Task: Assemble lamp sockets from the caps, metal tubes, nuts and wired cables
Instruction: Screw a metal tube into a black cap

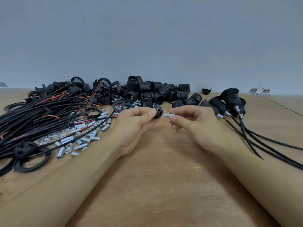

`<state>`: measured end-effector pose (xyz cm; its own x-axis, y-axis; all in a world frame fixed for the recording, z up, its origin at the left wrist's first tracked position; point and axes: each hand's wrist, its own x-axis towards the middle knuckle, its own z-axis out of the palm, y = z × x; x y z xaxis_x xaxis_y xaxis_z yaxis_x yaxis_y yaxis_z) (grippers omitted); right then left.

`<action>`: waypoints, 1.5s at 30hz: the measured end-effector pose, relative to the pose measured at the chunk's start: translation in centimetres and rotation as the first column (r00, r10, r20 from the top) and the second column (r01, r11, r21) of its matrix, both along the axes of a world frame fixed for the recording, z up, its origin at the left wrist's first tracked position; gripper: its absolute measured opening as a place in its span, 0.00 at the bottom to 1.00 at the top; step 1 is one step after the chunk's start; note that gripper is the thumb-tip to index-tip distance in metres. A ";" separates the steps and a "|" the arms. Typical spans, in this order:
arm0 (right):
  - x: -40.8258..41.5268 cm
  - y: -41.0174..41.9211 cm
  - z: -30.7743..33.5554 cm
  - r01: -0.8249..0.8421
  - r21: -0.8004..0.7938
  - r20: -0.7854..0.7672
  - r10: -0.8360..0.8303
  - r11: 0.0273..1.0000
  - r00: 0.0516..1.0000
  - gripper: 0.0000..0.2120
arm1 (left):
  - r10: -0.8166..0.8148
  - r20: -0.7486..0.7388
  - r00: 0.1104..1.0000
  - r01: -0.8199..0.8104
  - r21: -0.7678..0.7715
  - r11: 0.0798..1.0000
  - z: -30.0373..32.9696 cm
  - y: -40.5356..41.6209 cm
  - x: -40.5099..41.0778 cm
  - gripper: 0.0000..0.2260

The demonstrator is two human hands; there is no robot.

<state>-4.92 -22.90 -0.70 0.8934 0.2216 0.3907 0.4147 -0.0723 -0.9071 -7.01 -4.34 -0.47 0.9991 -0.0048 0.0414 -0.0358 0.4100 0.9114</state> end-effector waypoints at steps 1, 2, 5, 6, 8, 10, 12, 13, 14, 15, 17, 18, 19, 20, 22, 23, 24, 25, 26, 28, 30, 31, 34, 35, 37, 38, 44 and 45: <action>-0.2 0.1 -0.1 -0.006 -0.032 0.029 0.007 0.999 1.000 0.08 | -0.022 -0.010 1.000 0.022 -0.025 0.999 -0.2 0.0 0.1 0.09; -0.4 0.3 -0.1 -0.007 -0.056 0.056 0.010 0.998 0.998 0.09 | -0.052 -0.018 0.998 0.051 -0.032 0.998 -0.4 0.1 0.3 0.09; -0.3 0.2 -0.1 0.035 -0.043 0.082 -0.031 0.998 0.996 0.08 | -0.109 -0.037 0.993 0.107 -0.029 0.994 -0.6 0.2 0.5 0.10; -0.2 0.1 0.0 0.048 -0.035 0.076 -0.045 0.998 0.996 0.07 | -0.110 -0.041 0.993 0.109 -0.038 0.993 -0.6 0.2 0.6 0.12; -0.1 0.0 0.0 0.061 -0.056 0.088 -0.056 0.997 0.995 0.07 | -0.124 -0.037 0.992 0.121 -0.063 0.991 -0.5 0.2 0.6 0.20; -0.2 0.0 0.0 0.079 -0.113 0.165 -0.060 0.990 0.985 0.09 | -0.165 -0.017 0.986 0.164 -0.044 0.985 -0.5 0.2 0.6 0.22; -0.3 -0.1 0.0 0.103 -0.158 0.236 -0.064 0.982 0.970 0.10 | -0.191 -0.008 0.982 0.191 -0.007 0.982 -0.6 0.2 0.6 0.20; -0.4 -0.2 -0.1 0.116 -0.163 0.254 -0.072 0.980 0.965 0.10 | -0.191 -0.014 0.982 0.191 0.000 0.982 -0.6 0.2 0.6 0.20; -0.3 -0.2 -0.1 0.136 -0.168 0.280 -0.085 0.976 0.956 0.09 | -0.188 -0.023 0.982 0.188 0.006 0.982 -0.5 0.2 0.6 0.20; -0.3 -0.2 -0.1 0.160 -0.176 0.323 -0.096 0.971 0.942 0.08 | -0.187 -0.028 0.982 0.188 0.015 0.982 -0.5 0.2 0.7 0.19; -0.2 -0.1 -0.1 0.198 -0.200 0.451 -0.090 0.960 0.888 0.06 | -0.183 -0.023 0.983 0.184 0.054 0.981 -0.5 0.1 0.7 0.17; -0.1 -0.1 -0.1 0.210 -0.217 0.514 -0.071 0.953 0.855 0.05 | -0.177 -0.018 0.984 0.178 0.073 0.981 -0.5 0.1 0.7 0.17; 0.0 -0.2 -0.2 0.217 -0.239 0.553 -0.051 0.946 0.832 0.05 | -0.172 -0.015 0.985 0.172 0.081 0.982 -0.6 0.2 0.7 0.17; 0.1 -0.4 -0.2 0.222 -0.260 0.564 -0.039 0.940 0.825 0.05 | -0.169 -0.012 0.986 0.169 0.076 0.983 -0.6 0.3 0.7 0.17; 0.3 -0.6 -0.1 0.225 -0.278 0.563 -0.031 0.934 0.826 0.05 | -0.169 -0.002 0.986 0.169 0.058 0.984 -0.7 0.4 0.7 0.17; 0.3 -0.6 -0.1 0.233 -0.279 0.585 -0.027 0.932 0.811 0.05 | -0.170 -0.001 0.985 0.170 0.059 0.984 -0.6 0.4 0.7 0.17; 0.3 -0.6 -0.1 0.249 -0.283 0.623 -0.020 0.926 0.782 0.04 | -0.169 -0.005 0.986 0.169 0.070 0.983 -0.6 0.4 0.6 0.16; 0.2 -0.5 -0.1 0.268 -0.291 0.667 -0.006 0.918 0.745 0.03 | -0.167 -0.009 0.986 0.167 0.086 0.982 -0.5 0.4 0.6 0.14; 0.2 -0.3 0.0 0.286 -0.301 0.704 0.010 0.910 0.710 0.03 | -0.167 -0.012 0.986 0.167 0.101 0.981 -0.5 0.4 0.6 0.13; 0.1 -0.3 0.0 0.293 -0.320 0.718 0.029 0.901 0.696 0.03 | -0.173 -0.015 0.985 0.174 0.111 0.979 -0.4 0.5 0.6 0.11; -0.1 -0.3 0.1 0.241 -0.316 0.608 0.001 0.918 0.794 0.03 | -0.185 -0.009 0.983 0.185 0.100 0.978 -0.5 0.6 0.6 0.12; -0.2 -0.4 0.2 0.200 -0.300 0.516 -0.017 0.933 0.856 0.05 | -0.196 0.001 0.981 0.195 0.093 0.976 -0.6 0.7 0.7 0.14; -0.5 -0.6 0.2 0.102 -0.238 0.287 -0.030 0.966 0.957 0.05 | -0.231 0.041 0.972 0.227 0.085 0.970 -0.6 0.8 0.5 0.15; -0.5 -0.7 0.2 0.088 -0.226 0.248 -0.030 0.970 0.968 0.04 | -0.236 0.048 0.971 0.231 0.084 0.969 -0.6 0.8 0.5 0.15; -0.5 -0.6 0.1 0.085 -0.236 0.213 -0.034 0.968 0.976 0.05 | -0.235 0.048 0.971 0.230 0.085 0.969 -0.5 0.8 0.5 0.16; -0.4 -0.5 0.1 0.083 -0.244 0.191 -0.036 0.966 0.981 0.06 | -0.233 0.044 0.972 0.228 0.089 0.970 -0.5 0.8 0.5 0.16; -0.2 0.1 0.0 0.080 -0.300 0.100 -0.052 0.951 0.994 0.12 | -0.217 0.052 0.975 0.210 0.108 0.972 -0.4 0.5 0.4 0.17; -0.3 0.1 0.1 0.080 -0.294 0.087 -0.057 0.953 0.995 0.14 | -0.217 0.054 0.975 0.210 0.113 0.971 -0.4 0.5 0.4 0.17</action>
<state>-5.20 -22.77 -0.62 0.8805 0.2771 0.3846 0.4666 -0.3637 -0.8062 -6.61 -3.84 -0.89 0.9696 -0.2259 0.0945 -0.0188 0.3161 0.9485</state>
